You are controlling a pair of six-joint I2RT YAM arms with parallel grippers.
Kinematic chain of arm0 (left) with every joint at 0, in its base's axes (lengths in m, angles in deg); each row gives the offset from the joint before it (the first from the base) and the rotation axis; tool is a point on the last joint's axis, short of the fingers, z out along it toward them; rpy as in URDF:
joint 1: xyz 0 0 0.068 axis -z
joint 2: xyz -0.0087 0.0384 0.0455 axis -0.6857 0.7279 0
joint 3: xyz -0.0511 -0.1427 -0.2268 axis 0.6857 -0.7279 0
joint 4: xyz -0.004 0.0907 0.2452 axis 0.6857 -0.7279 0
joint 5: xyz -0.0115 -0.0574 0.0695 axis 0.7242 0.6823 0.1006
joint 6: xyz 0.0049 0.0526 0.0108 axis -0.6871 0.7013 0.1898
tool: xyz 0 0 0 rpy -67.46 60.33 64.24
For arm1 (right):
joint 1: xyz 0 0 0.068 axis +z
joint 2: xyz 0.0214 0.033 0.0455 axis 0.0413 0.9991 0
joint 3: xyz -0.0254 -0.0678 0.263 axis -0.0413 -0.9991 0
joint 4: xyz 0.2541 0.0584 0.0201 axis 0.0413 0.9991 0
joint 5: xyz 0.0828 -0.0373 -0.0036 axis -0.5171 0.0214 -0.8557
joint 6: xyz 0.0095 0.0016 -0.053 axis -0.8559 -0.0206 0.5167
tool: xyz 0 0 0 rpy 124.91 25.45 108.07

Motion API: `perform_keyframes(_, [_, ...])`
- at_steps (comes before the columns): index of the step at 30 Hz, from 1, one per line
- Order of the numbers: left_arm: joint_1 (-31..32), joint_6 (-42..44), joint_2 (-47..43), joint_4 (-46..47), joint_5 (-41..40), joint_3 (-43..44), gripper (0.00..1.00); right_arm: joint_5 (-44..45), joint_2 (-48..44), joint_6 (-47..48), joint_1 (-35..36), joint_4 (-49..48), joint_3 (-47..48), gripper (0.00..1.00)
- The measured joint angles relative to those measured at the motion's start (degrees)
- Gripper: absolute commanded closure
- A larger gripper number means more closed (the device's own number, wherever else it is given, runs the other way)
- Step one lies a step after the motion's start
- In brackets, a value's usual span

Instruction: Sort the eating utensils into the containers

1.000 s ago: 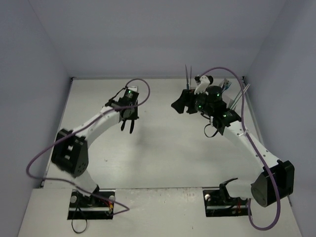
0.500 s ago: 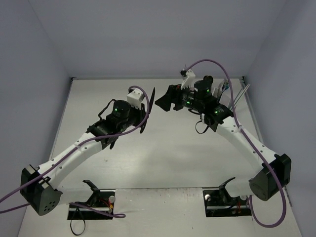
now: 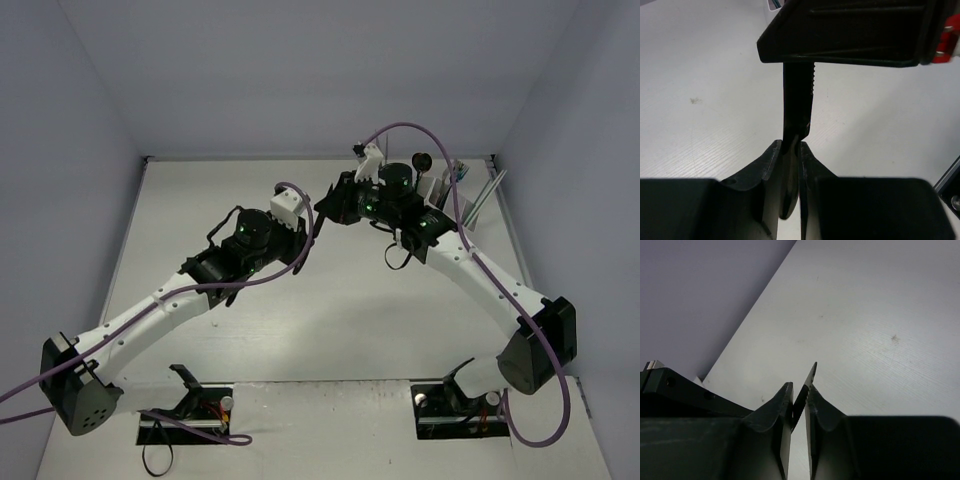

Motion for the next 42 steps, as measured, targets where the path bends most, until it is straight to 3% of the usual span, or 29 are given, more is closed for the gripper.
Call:
perform_keyframes(6, [0.2,0.2,1.3,0.6,-1.2,0.0,1.0,0.6,0.2,-1.2,0.6,-1.1,0.0,1.0])
perform_keyframes(7, [0.2,0.2,1.4,0.6,-1.6,0.0,0.96,0.8,0.5,-1.2,0.6,-1.2,0.0,1.0])
perform_keyframes(9, [0.2,0.2,1.8,0.4,-2.4,0.0,0.82,1.0,1.0,-1.2,0.6,-1.4,0.0,1.0])
perform_keyframes(14, [0.2,-0.3,2.9,-0.1,-5.5,0.0,0.26,2.1,2.8,0.3,0.5,-1.2,0.5,1.0])
perform_keyframes(16, [0.1,-0.6,2.9,-0.8,-7.5,0.2,0.14,2.5,3.9,1.3,-0.1,-0.7,1.3,1.0])
perform_keyframes(19, [-0.7,-0.4,2.9,-2.0,-10.3,0.7,0.04,3.0,5.7,3.0,-1.8,-0.4,3.1,1.0])
perform_keyframes(24, [-5.8,-0.7,2.3,-5.8,-13.2,1.7,0.03,4.0,8.6,6.6,-7.9,0.4,8.0,1.0])
perform_keyframes(33, [-25.2,-0.8,-4.3,-16.1,-12.0,1.7,0.03,8.0,19.6,14.6,-21.6,1.0,22.8,1.0])
perform_keyframes(42, [-30.0,-0.6,-5.4,-19.8,-9.0,-1.1,0.03,10.4,30.5,19.8,-24.5,2.5,31.2,1.0])
